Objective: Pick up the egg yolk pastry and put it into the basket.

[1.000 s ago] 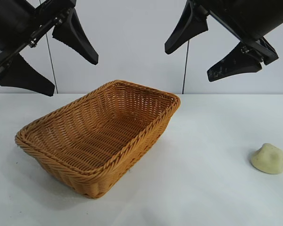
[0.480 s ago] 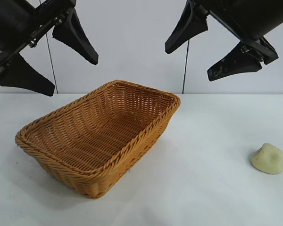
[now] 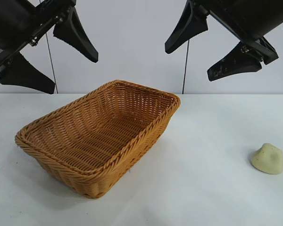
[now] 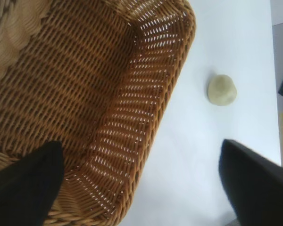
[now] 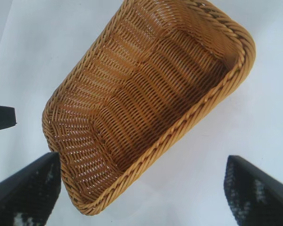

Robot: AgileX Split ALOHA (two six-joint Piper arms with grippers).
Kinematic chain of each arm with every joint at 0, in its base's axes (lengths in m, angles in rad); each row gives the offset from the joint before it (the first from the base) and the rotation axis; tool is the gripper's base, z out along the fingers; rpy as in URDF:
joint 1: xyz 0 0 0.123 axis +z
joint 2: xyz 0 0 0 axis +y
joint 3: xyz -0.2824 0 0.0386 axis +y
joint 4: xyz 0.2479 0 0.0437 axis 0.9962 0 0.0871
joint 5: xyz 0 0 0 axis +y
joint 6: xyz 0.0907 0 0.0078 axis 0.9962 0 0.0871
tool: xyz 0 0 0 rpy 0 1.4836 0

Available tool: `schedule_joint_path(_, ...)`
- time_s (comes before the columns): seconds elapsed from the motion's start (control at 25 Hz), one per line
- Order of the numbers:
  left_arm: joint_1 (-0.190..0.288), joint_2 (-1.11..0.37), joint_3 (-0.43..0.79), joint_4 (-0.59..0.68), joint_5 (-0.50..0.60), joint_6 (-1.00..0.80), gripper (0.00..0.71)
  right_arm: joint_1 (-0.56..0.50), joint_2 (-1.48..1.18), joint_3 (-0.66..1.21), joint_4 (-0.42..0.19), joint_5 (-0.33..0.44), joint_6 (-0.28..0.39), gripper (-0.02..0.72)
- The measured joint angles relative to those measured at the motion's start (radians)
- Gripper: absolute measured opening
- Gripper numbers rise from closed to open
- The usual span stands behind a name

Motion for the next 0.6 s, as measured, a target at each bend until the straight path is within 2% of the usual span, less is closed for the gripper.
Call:
schedule_joint_path(0.16, 0.03, -0.011, 0.0, 0.007, 0.047, -0.046, 0.643, 0.0, 0.0, 0.0, 0.0, 0.0, 0.0, 0.67)
schedule_joint_path(0.32, 0.049, -0.089, 0.0, 0.109, 0.093, -0.161, 0.643, 0.0, 0.0, 0.0, 0.0, -0.001, 0.0, 0.67)
schedule_joint_path(0.48, 0.049, -0.182, 0.0, 0.198, 0.165, -0.336, 0.643, 0.0, 0.0, 0.0, 0.0, -0.001, 0.0, 0.67)
schedule_joint_path(0.6, 0.019, -0.224, 0.0, 0.303, 0.204, -0.487, 0.643, 0.0, 0.0, 0.0, 0.0, -0.001, 0.0, 0.67)
